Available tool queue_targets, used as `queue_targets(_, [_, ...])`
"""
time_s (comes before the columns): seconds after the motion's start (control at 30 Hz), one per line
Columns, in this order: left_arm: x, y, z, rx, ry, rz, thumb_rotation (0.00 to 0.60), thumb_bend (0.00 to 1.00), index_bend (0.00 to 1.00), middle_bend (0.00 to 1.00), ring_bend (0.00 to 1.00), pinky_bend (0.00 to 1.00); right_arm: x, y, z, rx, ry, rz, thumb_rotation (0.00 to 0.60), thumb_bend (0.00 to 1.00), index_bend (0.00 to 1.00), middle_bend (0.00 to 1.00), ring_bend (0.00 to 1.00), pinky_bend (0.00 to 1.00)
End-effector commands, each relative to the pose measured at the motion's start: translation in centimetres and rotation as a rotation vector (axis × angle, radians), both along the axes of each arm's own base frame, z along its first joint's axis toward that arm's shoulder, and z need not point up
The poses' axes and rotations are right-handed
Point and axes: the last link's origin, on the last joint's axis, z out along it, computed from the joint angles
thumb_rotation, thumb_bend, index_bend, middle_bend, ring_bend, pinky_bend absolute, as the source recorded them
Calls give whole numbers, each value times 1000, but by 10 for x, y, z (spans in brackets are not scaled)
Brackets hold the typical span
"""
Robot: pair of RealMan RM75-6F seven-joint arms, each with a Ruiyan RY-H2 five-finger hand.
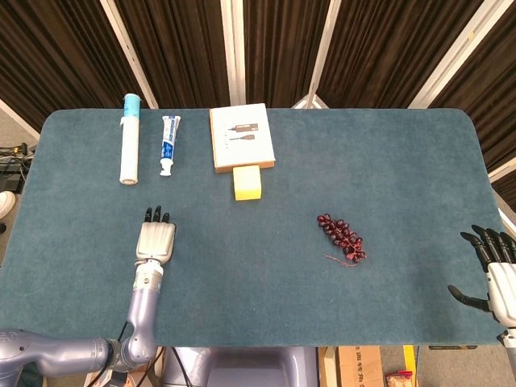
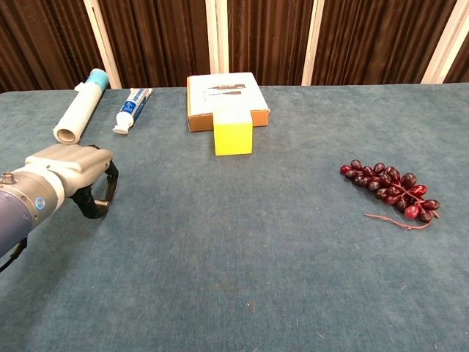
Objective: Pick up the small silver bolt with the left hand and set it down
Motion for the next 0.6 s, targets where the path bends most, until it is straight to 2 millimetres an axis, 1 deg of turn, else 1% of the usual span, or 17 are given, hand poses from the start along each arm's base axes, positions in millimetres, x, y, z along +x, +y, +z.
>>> queue_targets(0.03, [0,0,1,0,-6,-1,600,544,568,183,0,0,0,0,0,0,1,-2,600,154,186,108,62,0])
queue_targets(0.27, [5,0,7,11,-35,-11,600,544,569,184,0,0,0,0,0,0,-1,-1,600,155,186,108,62,0])
queue_targets(0.47, [9,0,17,16,-101,-5,600,544,569,183,0,0,0,-1,0,-2,-2,2,600,155,186,109,62,0])
queue_targets(0.6, [9,0,24,12,-145,6,600,544,569,183,0,0,0,0,0,-1,-1,2,600,155,186,108,62,0])
